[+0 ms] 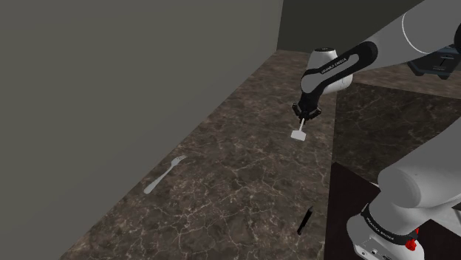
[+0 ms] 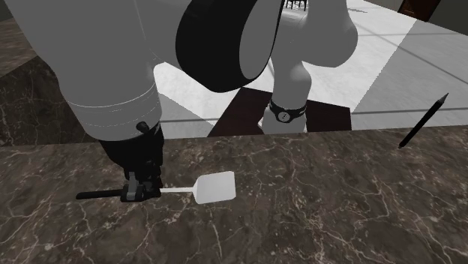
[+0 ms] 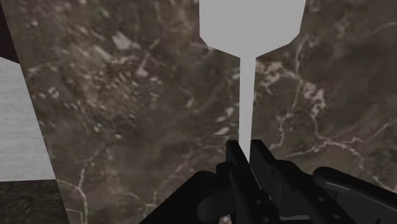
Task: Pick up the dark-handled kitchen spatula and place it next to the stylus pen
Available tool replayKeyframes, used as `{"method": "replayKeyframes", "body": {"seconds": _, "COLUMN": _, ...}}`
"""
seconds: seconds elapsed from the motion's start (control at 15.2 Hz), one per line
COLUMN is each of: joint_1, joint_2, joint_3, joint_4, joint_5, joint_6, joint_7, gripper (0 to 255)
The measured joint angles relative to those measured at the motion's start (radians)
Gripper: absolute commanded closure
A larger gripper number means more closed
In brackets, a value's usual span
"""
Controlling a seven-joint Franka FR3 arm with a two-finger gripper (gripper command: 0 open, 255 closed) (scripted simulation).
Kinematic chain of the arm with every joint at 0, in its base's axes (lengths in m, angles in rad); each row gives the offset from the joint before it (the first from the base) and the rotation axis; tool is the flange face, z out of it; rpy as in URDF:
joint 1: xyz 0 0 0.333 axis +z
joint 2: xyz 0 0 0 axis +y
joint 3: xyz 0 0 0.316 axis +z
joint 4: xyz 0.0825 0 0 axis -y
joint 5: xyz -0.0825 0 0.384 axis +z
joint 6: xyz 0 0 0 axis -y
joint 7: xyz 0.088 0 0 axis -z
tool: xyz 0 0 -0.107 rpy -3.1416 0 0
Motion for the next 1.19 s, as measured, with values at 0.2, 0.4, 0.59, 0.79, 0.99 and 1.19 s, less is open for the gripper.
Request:
{"method": "replayKeyframes", "body": {"seconds": 0.2, "joint_1": 0.0, "joint_2": 0.0, "joint_3": 0.0, "joint_4": 0.0, "joint_5": 0.0, "joint_6": 0.0, "joint_7": 0.0, "gripper": 255}}
{"method": "replayKeyframes", "body": {"seconds": 0.4, "joint_1": 0.0, "joint_2": -0.021, "joint_3": -0.001, "joint_4": 0.009, "joint_5": 0.004, "joint_6": -0.029, "joint_7": -0.005, "gripper": 255}}
{"method": "replayKeyframes", "body": {"seconds": 0.59, "joint_1": 0.001, "joint_2": -0.046, "joint_3": -0.002, "joint_4": 0.029, "joint_5": 0.008, "joint_6": -0.074, "joint_7": -0.01, "gripper": 255}}
{"method": "replayKeyframes", "body": {"seconds": 0.79, "joint_1": 0.002, "joint_2": -0.071, "joint_3": -0.002, "joint_4": 0.045, "joint_5": 0.012, "joint_6": -0.115, "joint_7": -0.014, "gripper": 255}}
{"method": "replayKeyframes", "body": {"seconds": 0.99, "joint_1": 0.003, "joint_2": -0.091, "joint_3": -0.002, "joint_4": 0.067, "joint_5": 0.015, "joint_6": -0.157, "joint_7": -0.015, "gripper": 255}}
{"method": "replayKeyframes", "body": {"seconds": 1.19, "joint_1": 0.004, "joint_2": -0.112, "joint_3": -0.002, "joint_4": 0.089, "joint_5": 0.018, "joint_6": -0.2, "joint_7": -0.019, "gripper": 255}}
